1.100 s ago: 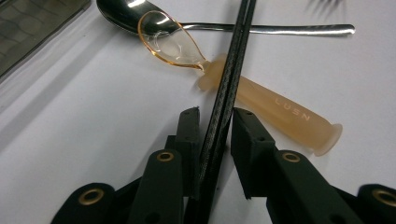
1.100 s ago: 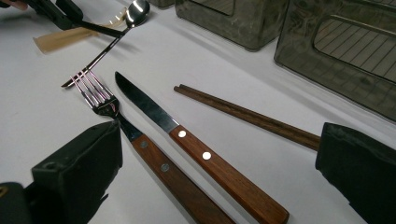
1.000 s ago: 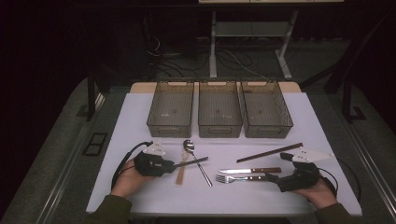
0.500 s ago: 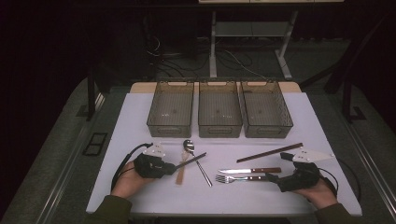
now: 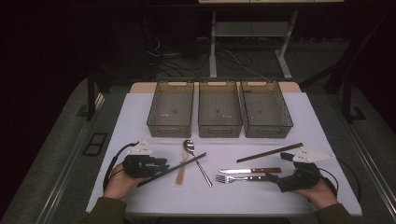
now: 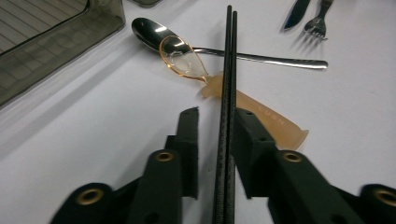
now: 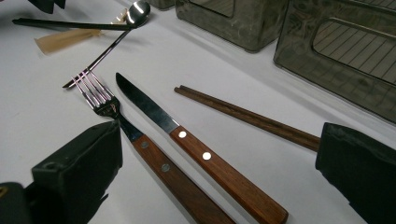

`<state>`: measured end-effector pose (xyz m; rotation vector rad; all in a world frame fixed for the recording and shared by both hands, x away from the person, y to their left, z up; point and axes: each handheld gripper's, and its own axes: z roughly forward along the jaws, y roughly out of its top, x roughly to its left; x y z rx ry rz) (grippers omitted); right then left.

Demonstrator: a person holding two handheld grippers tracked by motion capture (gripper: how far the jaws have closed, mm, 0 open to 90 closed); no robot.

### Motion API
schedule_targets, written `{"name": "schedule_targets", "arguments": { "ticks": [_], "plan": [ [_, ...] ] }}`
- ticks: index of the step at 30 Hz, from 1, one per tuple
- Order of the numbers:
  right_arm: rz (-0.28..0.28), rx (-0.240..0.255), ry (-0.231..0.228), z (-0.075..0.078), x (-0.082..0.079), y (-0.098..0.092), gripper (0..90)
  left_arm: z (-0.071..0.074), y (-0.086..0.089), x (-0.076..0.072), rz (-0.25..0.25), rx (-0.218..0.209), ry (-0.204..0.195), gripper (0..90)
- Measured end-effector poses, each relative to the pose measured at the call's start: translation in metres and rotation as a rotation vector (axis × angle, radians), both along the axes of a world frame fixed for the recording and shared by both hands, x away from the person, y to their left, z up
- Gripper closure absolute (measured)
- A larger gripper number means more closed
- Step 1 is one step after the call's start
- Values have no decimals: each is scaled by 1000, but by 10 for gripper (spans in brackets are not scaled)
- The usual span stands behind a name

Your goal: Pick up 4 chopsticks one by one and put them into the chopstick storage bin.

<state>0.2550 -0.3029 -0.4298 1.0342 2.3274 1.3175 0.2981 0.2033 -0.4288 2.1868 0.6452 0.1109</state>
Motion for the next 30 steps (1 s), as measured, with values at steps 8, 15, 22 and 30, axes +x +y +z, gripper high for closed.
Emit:
{"name": "schedule_targets", "arguments": {
  "ticks": [8,15,22,30],
  "plan": [
    [0,0,0,0,0,0,8,-3,-4,0,-34,20,15,816],
    [0,-1,2,0,0,0,8,-5,-5,1,-42,30,18,816],
    [0,0,2,0,0,0,9,-6,-6,1,-50,43,17,817],
    [1,-3,1,0,0,0,8,-7,-6,2,-45,50,11,817]
  ]
}}
